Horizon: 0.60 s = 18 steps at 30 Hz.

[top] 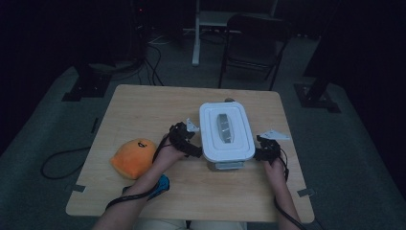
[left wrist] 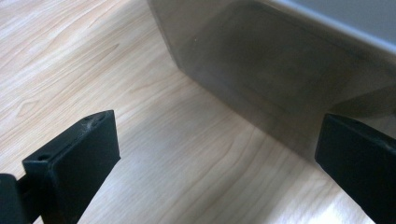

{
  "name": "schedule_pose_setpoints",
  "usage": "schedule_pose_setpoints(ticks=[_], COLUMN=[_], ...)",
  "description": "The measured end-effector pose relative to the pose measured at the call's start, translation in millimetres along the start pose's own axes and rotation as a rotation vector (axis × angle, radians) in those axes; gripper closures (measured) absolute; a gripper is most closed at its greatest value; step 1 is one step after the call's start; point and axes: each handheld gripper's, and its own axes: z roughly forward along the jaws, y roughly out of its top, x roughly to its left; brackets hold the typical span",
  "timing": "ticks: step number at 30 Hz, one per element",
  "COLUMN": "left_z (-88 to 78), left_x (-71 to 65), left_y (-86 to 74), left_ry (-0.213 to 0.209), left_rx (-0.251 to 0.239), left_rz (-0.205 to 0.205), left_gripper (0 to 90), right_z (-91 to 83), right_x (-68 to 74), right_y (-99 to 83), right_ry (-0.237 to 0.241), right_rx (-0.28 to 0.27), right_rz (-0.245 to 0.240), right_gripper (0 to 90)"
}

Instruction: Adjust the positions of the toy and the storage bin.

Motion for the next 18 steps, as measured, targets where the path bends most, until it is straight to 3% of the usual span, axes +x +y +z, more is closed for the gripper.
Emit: schedule_pose_setpoints(ticks=[11, 18], left_z=[-6.2, 4.1], left_x=[15.0, 28.7], left_y=[-16.8, -9.5], left_ry=[-0.001, 0.071], left_rx=[0.006, 0.033], left_rz=[-0.035, -0.069], left_gripper=[0.4, 0.4], right_z=[6.4, 17.4], right_x=[15.6, 10.5], right_y=[1.1, 1.5], right_ry=[0.039, 0.052], right_rx=[-0.005, -0.018], right_rz=[-0.018, 0.037], right_gripper=[27.5, 20.8])
